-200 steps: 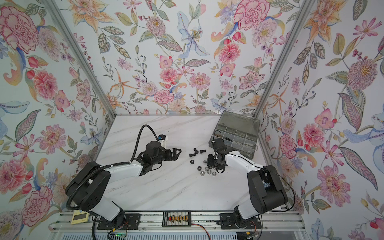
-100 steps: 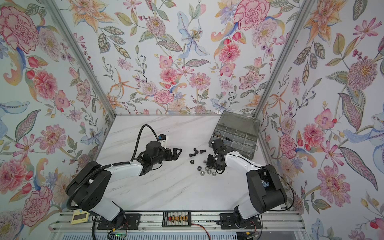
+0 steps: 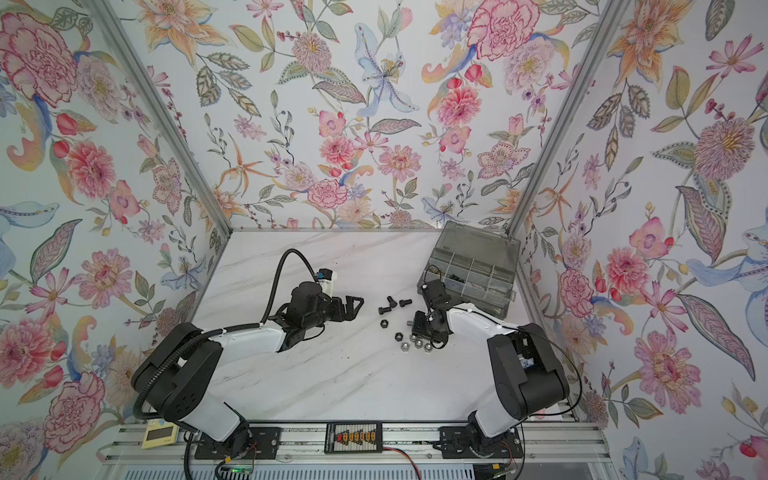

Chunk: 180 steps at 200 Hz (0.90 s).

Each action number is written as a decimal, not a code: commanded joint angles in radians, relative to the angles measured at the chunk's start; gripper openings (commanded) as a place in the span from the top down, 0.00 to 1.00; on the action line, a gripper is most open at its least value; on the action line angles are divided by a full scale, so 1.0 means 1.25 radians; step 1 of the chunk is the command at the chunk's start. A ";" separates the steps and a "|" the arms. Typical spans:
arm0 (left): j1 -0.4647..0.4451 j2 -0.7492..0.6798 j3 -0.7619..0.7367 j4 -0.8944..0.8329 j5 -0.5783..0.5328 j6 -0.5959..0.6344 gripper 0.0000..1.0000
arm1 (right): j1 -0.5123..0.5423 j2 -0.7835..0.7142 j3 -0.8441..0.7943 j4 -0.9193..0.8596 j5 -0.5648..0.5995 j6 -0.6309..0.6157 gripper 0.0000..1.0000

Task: Sort the screws and nuts into containers

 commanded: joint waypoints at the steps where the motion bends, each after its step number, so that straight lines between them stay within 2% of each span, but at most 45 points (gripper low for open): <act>1: -0.001 0.015 0.008 0.016 0.004 0.007 0.01 | 0.003 0.016 -0.007 -0.001 0.015 0.010 0.57; 180: 0.001 0.036 0.012 0.028 0.014 0.005 0.01 | -0.002 0.045 -0.002 0.016 0.019 0.010 0.59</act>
